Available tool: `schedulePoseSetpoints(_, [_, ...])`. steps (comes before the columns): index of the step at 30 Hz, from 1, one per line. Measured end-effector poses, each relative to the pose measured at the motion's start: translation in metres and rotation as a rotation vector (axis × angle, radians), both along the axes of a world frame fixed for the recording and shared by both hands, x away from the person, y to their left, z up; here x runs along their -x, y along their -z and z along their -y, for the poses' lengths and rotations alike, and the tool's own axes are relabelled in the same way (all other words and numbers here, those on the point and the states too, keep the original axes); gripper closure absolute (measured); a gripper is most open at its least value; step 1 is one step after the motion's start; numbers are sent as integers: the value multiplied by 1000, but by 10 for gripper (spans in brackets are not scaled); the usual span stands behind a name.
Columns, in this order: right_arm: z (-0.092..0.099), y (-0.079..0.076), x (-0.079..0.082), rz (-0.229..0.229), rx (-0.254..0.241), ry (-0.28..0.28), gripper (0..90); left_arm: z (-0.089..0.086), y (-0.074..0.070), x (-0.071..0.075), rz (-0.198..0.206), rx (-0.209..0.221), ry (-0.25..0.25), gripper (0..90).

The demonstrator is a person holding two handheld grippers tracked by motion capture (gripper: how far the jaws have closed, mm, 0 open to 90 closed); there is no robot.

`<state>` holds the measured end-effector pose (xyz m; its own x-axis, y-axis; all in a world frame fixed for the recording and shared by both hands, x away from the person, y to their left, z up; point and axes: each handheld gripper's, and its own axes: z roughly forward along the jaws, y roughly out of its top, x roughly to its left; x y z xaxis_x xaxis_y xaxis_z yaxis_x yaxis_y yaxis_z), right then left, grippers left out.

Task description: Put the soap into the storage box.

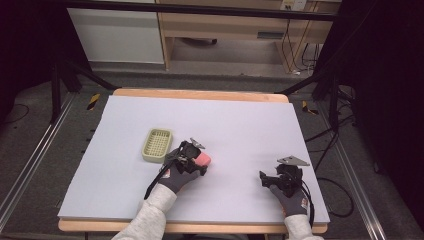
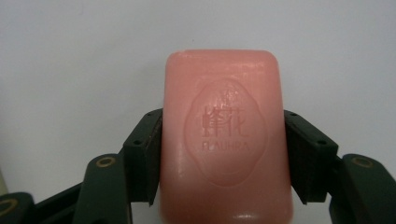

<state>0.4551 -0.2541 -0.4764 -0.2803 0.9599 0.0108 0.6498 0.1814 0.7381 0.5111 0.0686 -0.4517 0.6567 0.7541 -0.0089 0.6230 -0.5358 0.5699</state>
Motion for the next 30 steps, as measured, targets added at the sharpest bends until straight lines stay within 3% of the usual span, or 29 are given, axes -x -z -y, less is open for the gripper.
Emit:
schedulePoseSetpoints(16, [0,0,1,8,1,2,89,-25,-27,12,49,36,-6,373])
schedulePoseSetpoints(30, [0,-1,1,14,4,1,89,-48,-36,15,68,44,-36,373])
